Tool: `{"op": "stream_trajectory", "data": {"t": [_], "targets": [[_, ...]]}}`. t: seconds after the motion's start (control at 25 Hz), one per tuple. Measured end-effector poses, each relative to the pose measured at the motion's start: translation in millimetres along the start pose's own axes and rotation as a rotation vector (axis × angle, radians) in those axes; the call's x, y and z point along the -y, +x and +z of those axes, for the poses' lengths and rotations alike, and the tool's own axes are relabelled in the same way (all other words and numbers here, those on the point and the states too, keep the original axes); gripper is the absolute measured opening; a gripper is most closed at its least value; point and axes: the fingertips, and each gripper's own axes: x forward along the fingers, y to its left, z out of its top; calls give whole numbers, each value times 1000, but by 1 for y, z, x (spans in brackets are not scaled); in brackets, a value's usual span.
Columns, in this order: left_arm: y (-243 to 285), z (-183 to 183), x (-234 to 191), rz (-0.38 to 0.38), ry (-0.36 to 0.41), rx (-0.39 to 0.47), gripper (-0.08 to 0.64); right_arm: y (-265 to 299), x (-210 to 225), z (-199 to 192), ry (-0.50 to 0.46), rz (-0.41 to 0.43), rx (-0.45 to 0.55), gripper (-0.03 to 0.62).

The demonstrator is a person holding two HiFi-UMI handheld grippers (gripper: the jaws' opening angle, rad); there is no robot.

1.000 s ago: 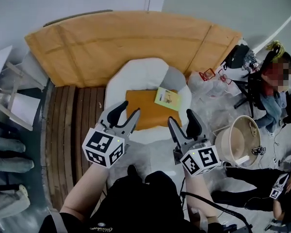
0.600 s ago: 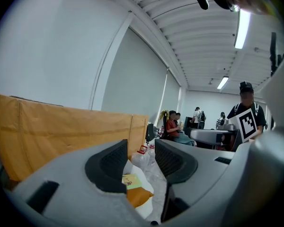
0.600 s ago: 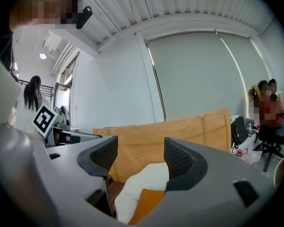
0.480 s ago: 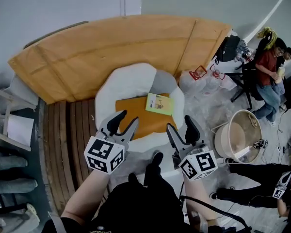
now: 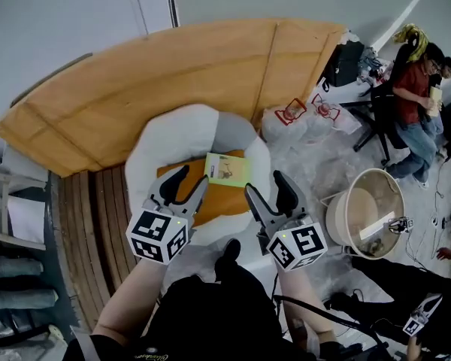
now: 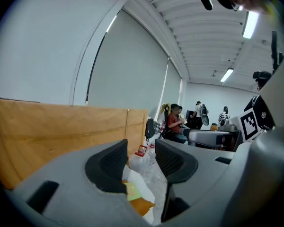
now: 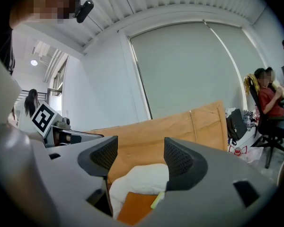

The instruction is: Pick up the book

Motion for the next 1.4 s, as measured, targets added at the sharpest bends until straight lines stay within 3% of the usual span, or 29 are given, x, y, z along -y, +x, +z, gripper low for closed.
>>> {"op": "stream_trajectory", "data": {"t": [0.28, 0.48, 0.84, 1.08, 1.4], "targets": [[48, 3, 4, 58, -2, -30, 183, 22, 52, -4, 36, 40, -32, 295], [70, -6, 2, 46, -13, -64, 183, 32, 71, -6, 15, 17, -58, 295], [103, -44, -32, 10, -33, -150, 183, 62, 91, -49, 34, -62, -146, 295], [133, -91, -58, -15, -54, -246, 187, 100, 101, -95, 48, -88, -230, 295], [183, -170, -85, -17, -63, -375, 192, 123, 146, -188, 86, -154, -382, 295]]}}
